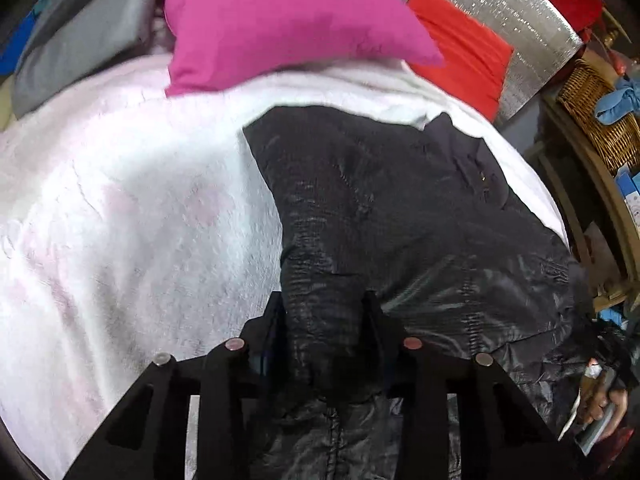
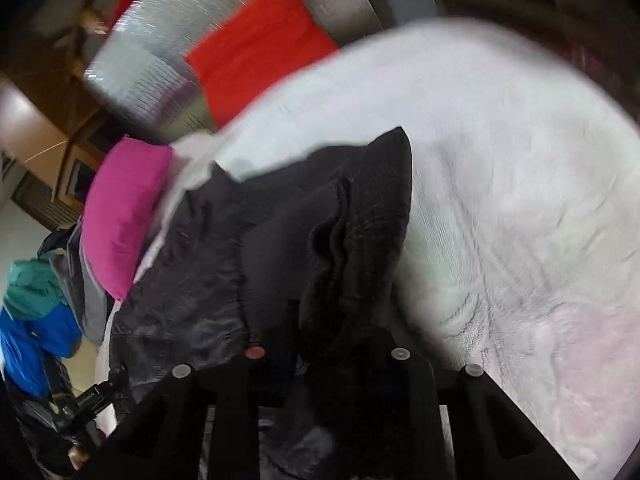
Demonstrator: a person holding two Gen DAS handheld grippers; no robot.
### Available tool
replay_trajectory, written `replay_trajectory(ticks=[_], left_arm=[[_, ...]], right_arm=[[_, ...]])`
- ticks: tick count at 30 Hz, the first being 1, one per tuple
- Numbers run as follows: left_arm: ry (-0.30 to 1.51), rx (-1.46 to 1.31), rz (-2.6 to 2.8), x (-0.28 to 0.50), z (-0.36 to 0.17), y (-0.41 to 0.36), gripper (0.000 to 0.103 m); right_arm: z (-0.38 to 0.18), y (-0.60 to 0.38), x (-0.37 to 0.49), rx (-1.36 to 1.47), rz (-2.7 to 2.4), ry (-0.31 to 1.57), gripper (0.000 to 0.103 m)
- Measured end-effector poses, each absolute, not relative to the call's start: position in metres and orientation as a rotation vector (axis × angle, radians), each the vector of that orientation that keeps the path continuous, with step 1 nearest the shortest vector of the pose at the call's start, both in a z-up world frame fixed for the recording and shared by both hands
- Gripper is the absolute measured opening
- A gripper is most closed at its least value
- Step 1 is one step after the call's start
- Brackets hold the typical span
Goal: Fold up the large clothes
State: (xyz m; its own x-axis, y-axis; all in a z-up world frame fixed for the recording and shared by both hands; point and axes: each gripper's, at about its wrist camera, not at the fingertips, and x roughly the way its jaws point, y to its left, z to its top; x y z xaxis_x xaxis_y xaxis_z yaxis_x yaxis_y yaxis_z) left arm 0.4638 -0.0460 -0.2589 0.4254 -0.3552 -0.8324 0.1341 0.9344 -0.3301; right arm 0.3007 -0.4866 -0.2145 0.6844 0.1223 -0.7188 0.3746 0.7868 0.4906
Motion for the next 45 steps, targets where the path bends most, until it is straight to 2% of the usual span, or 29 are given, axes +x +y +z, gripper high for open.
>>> replay_trajectory(ticks=[1,3,4,5,7,8,9,10,16,22,27,29,32,37,38,40,41,43,45], left_arm=[[1.094,-0.219,-0.307,0.461,-0.26,-0.044,0.04],[1.123,-0.202,-0.304,0.462,-0.269,-0.046,0.05],[1.14,-0.188,-0.304,0.464,-0.274,-0.05,0.061],[1.151,-0.178,-0.298,0.463,-0.275,-0.05,0.07],[1.152,-0.179,-0.295,0.46,-0.274,-0.048,0.072],[1.149,-0.181,-0.301,0.455,-0.271,-0.046,0.072],[1.141,-0.178,-0.302,0.451,-0.269,-0.043,0.073],[1.135,-0.172,-0.3,0.446,-0.266,-0.039,0.074],[1.112,-0.15,-0.311,0.408,-0.256,-0.016,0.075],[1.14,-0.159,-0.317,0.384,-0.267,0.001,0.075],[1.129,-0.323,-0.342,0.399,-0.267,0.014,0.075],[1.104,-0.414,-0.355,0.411,-0.264,0.02,0.076],[1.081,-0.553,-0.408,0.436,-0.264,0.021,0.079],[1.147,-0.525,-0.465,0.47,-0.278,-0.008,0.079],[1.164,-0.513,-0.48,0.475,-0.282,-0.013,0.079],[1.172,-0.487,-0.505,0.483,-0.284,-0.021,0.078],[1.162,-0.464,-0.501,0.484,-0.283,-0.025,0.064],[1.155,-0.407,-0.476,0.493,-0.282,-0.032,0.042],[1.149,-0.392,-0.469,0.506,-0.282,-0.04,0.034]], right_arm=[[-0.213,-0.484,0.299,0.658,-0.158,0.813,0.027],[-0.226,-0.481,0.305,0.625,-0.182,0.879,0.028],[-0.235,-0.48,0.308,0.622,-0.197,0.915,0.032],[-0.245,-0.481,0.31,0.626,-0.222,0.951,0.042],[-0.243,-0.482,0.304,0.657,-0.223,0.931,0.045],[-0.239,-0.482,0.301,0.662,-0.214,0.928,0.052],[-0.234,-0.483,0.297,0.665,-0.202,0.923,0.065],[-0.228,-0.482,0.291,0.669,-0.19,0.905,0.069],[-0.214,-0.488,0.25,0.679,-0.181,0.858,0.069],[-0.219,-0.501,0.204,0.71,-0.154,0.846,0.069],[-0.23,-0.523,0.205,0.847,-0.112,0.799,0.07],[-0.234,-0.529,0.215,0.929,-0.077,0.775,0.075],[-0.238,-0.531,0.244,0.964,-0.052,0.773,0.076],[-0.266,-0.527,0.297,0.957,0.004,0.869,0.076],[-0.273,-0.522,0.309,0.941,0.038,0.913,0.07],[-0.266,-0.508,0.321,0.805,0.03,0.903,0.049],[-0.259,-0.501,0.328,0.758,0.038,0.902,0.039],[-0.249,-0.494,0.338,0.672,-0.009,0.886,0.031],[-0.24,-0.486,0.35,0.592,-0.051,0.87,0.027]])
